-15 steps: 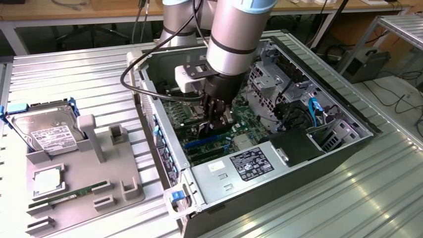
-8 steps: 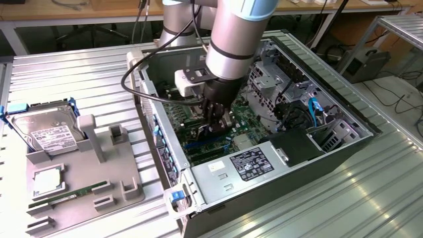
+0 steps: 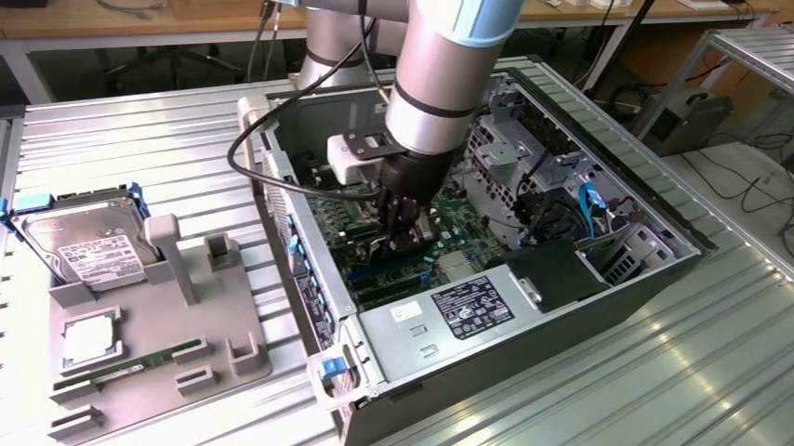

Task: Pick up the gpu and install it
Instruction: 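Insert the gpu into the slot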

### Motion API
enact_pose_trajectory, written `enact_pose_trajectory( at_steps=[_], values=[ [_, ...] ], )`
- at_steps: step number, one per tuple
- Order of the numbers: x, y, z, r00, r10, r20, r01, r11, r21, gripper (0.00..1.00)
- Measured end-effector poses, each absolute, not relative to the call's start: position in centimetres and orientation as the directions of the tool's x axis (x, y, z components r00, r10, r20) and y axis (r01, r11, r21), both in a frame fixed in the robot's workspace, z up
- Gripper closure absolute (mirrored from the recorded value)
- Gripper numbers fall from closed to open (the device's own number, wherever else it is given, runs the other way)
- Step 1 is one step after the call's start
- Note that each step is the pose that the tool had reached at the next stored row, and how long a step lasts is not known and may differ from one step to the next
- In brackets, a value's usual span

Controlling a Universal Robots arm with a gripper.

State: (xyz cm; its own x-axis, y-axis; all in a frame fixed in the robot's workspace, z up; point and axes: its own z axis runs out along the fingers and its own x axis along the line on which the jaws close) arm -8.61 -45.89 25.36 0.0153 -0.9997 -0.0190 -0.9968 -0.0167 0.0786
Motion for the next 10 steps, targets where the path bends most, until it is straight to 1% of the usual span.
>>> enact_pose_trajectory(
  at_steps=[2, 3, 5, 6, 10],
  values=[
    [-8.6, -45.9, 25.2, 0.015, -1.000, -0.021, -0.996, -0.017, 0.082, 0.73],
    [-8.6, -45.9, 25.2, 0.015, -1.000, -0.020, -0.996, -0.016, 0.083, 0.67],
    [-8.6, -45.9, 25.3, 0.015, -1.000, -0.019, -0.996, -0.017, 0.085, 0.67],
    [-8.6, -45.9, 25.4, 0.015, -1.000, -0.019, -0.996, -0.017, 0.085, 0.60],
    [-8.6, -45.7, 27.2, 0.016, -1.000, -0.020, -0.996, -0.017, 0.085, 0.60]
  ],
)
